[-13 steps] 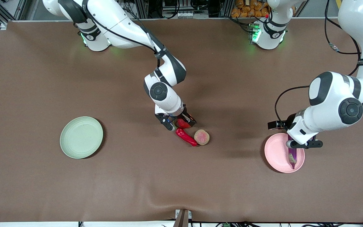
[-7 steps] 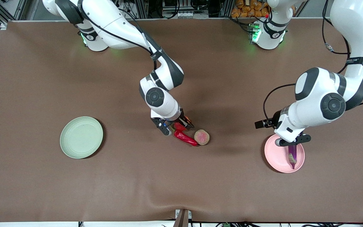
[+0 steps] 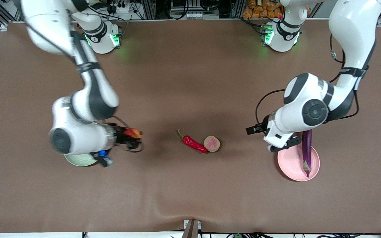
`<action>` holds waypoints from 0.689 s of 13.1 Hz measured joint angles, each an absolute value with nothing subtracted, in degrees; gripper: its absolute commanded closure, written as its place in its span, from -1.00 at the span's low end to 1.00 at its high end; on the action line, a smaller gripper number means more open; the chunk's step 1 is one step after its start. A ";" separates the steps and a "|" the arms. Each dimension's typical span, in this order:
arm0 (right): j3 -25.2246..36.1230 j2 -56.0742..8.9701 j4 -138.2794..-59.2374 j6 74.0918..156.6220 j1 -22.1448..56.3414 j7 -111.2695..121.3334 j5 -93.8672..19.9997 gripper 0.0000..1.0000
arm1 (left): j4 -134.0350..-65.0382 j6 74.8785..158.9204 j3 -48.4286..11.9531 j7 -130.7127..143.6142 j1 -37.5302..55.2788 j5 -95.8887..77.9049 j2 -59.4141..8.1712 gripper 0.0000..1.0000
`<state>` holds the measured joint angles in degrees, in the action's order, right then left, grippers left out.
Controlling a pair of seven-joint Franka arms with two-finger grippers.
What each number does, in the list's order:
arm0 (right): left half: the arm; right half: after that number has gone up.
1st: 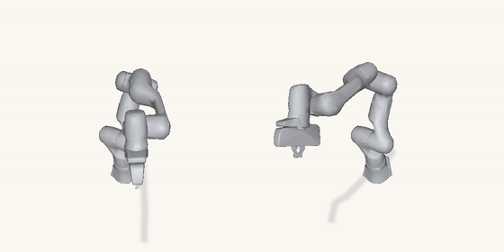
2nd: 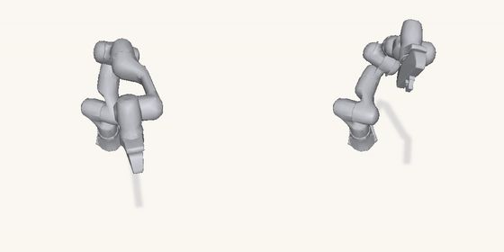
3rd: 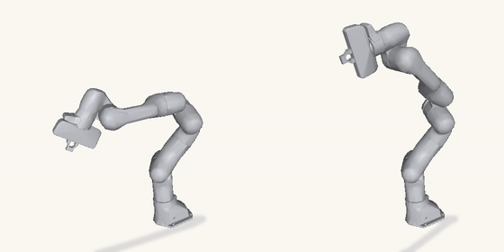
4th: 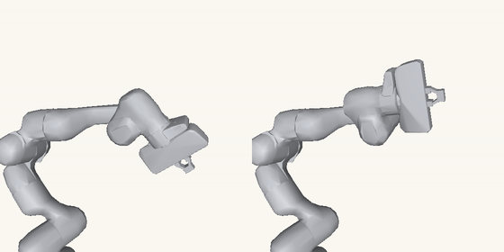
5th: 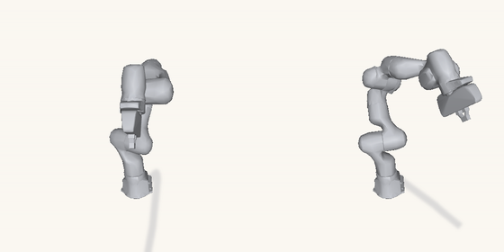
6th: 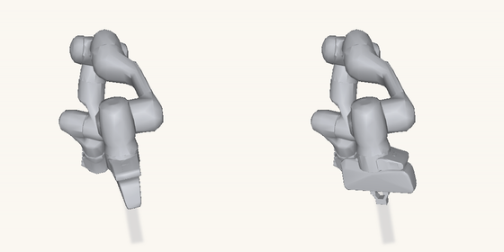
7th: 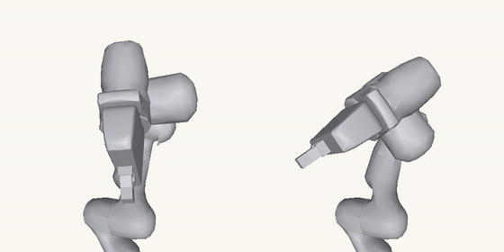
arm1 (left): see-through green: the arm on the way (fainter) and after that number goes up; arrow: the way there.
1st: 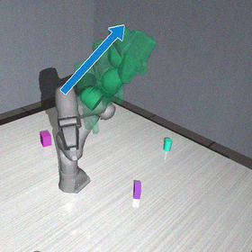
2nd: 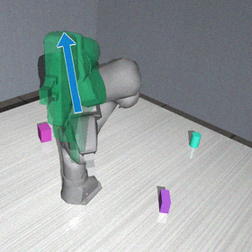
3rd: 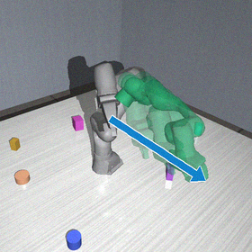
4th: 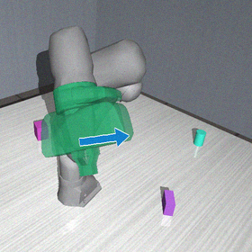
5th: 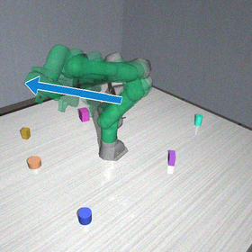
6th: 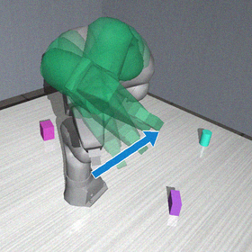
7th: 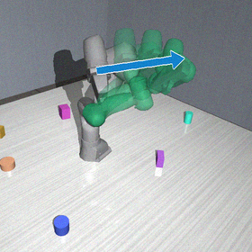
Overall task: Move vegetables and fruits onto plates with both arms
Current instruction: 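Carry the red apple with the right gripper to the green plate, then release the apple on the green plate while the left gripper grasps the chili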
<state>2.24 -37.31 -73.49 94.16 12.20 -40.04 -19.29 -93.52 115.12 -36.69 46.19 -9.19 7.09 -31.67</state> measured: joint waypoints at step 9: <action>2.10 -35.17 -94.80 105.91 -4.48 -7.90 -15.10 0.67 | -79.30 131.63 -16.50 82.71 24.46 7.09 -44.24 -1.00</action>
